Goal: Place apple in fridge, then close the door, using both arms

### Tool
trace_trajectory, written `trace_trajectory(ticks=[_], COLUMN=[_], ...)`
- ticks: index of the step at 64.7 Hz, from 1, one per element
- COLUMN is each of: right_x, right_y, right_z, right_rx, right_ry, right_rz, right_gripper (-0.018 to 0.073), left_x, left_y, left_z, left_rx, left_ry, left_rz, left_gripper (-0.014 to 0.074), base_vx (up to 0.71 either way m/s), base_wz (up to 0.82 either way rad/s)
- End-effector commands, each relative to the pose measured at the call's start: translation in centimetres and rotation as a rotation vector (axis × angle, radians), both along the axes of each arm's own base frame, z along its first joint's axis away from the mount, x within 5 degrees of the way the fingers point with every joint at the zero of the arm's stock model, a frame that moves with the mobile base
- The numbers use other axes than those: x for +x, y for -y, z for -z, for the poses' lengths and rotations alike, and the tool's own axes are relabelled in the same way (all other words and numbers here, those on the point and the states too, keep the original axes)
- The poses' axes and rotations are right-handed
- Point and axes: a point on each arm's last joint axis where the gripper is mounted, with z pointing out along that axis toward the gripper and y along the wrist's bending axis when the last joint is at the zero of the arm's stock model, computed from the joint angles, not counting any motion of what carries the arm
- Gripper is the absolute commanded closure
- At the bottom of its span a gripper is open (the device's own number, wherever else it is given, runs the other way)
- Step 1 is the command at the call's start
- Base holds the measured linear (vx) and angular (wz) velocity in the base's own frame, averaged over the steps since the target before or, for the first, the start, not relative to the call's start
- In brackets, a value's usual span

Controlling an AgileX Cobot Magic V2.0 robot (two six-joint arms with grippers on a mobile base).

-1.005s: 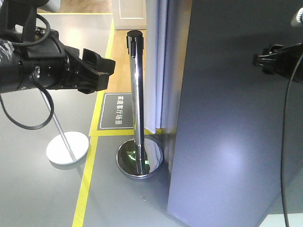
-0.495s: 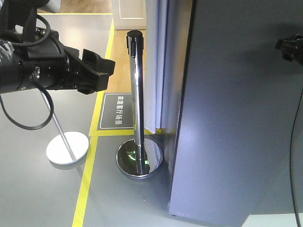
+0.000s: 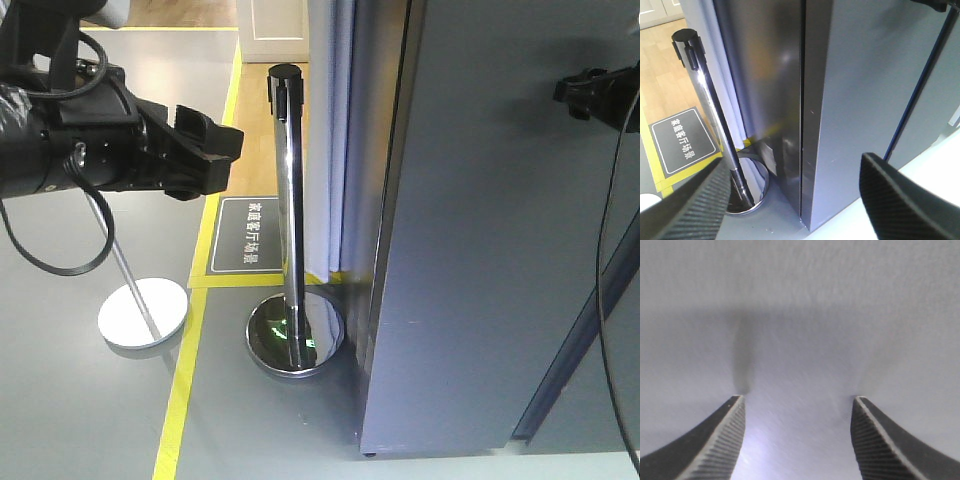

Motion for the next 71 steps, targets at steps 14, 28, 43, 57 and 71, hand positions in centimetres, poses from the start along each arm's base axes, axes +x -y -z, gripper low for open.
trace_trajectory(ticks=[14,28,43,57,71], right_x=[-1.7,-4.5,-9.9,-16.8,-21.5], right_y=[-1.5,-3.2,-2.8,-3.6,-4.6], right_z=[-4.4,-7.1,-8.3,-8.8,-8.2], right_rx=[0.013,0.020,-0.029,-0.048,-0.051], right_ry=[0.086,0.112,0.148,0.203,0.236], right_rz=[-0.133,-0.275,-0.102,-0.018,-0.026], right_gripper=[0.0115,0.0117,0.0117,0.0117,0.0117], left_x=[-0.5,-0.5,-0.5,-0.5,-0.5], left_y=[-0.2,-0.2,-0.2,-0.2,-0.2], left_z=[-2.0,-2.0,-2.0,-2.0,-2.0], left_rx=[-0.064,-0.064,-0.064,-0.064,-0.064], left_ry=[0.092,0.092,0.092,0.092,0.092], left_rz=[0.008,0.008,0.008,0.008,0.008], left_gripper=[0.0083,0.0083,0.0083,0.0083,0.0083], base_vx=[0.00,0.00,0.00,0.00,0.00], base_wz=[0.00,0.00,0.00,0.00,0.00])
